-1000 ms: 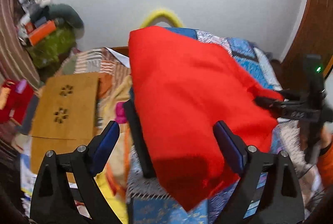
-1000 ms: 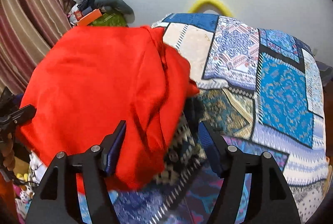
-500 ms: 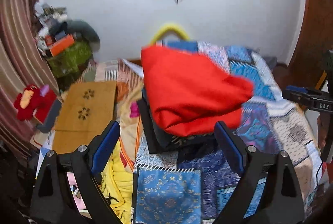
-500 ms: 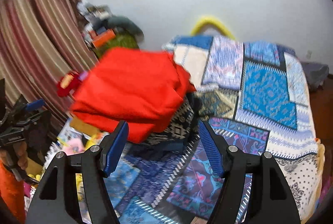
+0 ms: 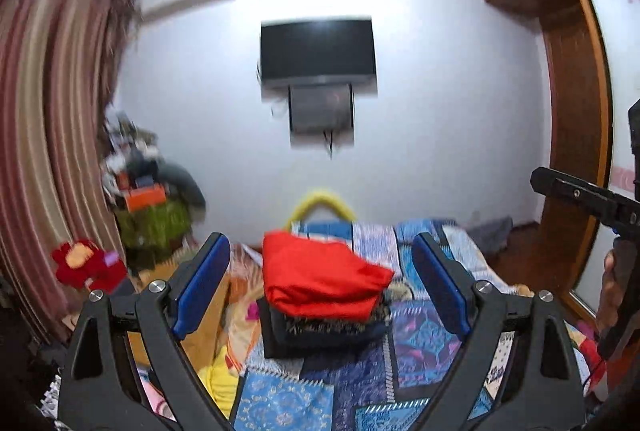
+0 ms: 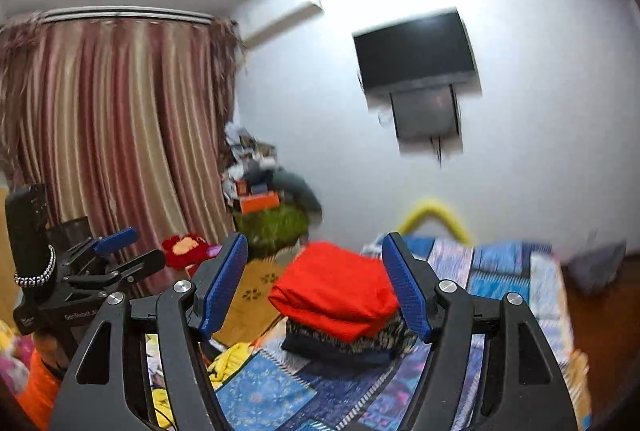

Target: Fold large clothes

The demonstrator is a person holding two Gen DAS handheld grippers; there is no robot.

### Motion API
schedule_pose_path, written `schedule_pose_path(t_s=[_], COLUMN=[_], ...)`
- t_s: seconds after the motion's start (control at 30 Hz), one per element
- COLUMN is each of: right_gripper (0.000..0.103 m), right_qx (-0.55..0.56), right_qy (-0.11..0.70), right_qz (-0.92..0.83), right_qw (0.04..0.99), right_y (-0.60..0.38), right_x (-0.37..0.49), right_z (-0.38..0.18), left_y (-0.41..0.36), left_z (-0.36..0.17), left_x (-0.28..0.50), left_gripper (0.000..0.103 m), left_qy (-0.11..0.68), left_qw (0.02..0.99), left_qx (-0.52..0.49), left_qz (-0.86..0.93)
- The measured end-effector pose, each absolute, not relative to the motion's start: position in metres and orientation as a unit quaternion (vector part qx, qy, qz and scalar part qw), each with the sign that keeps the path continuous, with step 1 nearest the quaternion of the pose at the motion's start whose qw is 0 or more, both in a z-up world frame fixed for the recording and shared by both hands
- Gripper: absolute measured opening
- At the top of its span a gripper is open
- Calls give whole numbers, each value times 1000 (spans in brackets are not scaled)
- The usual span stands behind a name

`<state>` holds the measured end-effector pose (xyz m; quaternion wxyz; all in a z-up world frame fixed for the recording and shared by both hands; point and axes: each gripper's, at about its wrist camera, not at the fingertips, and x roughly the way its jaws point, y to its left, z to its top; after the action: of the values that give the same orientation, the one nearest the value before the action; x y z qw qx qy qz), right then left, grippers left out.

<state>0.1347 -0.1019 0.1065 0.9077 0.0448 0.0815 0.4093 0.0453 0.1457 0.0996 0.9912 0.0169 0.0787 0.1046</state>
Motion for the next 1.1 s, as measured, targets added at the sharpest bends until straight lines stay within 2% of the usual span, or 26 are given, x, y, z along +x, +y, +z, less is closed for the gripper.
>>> schedule_pose_path(t_s=[0.2,0.27,0.4,0.47,1.1], right_gripper=[68,83,91,103,103], right_qx=[38,45,48,50,27], right_qy=[54,53,48,53,59], right_qz=[401,392,368,363,348], right_qw=[914,917,927,929,935], right_y=[-99,-98,-101,-102,-104], right_x=[98,95,95,94,87], right_z=[95,90,85,85,75], left_y=[112,108,108,108,102], left_z=[90,85,78,74,64], left_x=[0,-7,-13,-15,-15], left_gripper=[92,93,101,102,102], left_qy=[18,16,16,17,25], left_qw=[991,991,991,990,989], left_qx=[37,26,10,9,8], left_qz=[131,130,136,141,148])
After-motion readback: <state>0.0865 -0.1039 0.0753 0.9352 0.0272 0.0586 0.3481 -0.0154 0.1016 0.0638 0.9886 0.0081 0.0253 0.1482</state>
